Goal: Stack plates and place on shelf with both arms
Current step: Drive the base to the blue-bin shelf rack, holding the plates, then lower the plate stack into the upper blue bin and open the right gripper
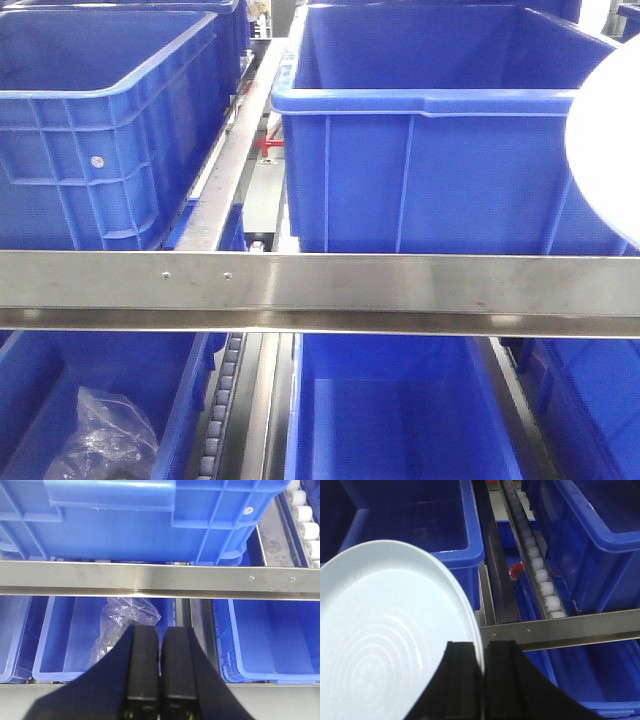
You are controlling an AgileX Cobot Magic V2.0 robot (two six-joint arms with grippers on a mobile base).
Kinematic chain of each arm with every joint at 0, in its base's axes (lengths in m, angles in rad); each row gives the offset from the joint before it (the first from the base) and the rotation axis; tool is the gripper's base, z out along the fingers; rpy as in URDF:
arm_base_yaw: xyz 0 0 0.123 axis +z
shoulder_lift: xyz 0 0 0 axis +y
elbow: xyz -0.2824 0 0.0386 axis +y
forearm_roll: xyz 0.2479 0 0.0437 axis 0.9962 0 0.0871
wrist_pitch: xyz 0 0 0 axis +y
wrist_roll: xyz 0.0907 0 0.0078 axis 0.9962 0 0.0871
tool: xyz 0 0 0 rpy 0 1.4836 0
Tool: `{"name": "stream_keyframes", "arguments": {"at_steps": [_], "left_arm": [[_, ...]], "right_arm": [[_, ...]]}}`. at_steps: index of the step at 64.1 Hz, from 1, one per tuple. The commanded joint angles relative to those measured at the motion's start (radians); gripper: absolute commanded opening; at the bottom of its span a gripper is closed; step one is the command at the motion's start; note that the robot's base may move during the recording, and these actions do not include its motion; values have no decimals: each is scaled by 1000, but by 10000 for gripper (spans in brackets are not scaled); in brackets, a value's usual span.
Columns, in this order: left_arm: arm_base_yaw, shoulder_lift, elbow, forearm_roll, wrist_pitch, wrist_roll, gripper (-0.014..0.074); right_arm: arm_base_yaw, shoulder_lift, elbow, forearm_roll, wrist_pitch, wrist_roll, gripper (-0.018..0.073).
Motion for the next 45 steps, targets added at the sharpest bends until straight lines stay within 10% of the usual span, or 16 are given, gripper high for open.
{"name": "stream_keyframes", "arguments": {"at_steps": [1,45], "left_arm": [[2,-1,-29,2,-71,-7,82],[2,-1,-29,2,-71,-7,82]], "right_arm": [[-5,4,-32,-5,-118,-3,48],[30,626,-571,36,-239,-2,48]]}}
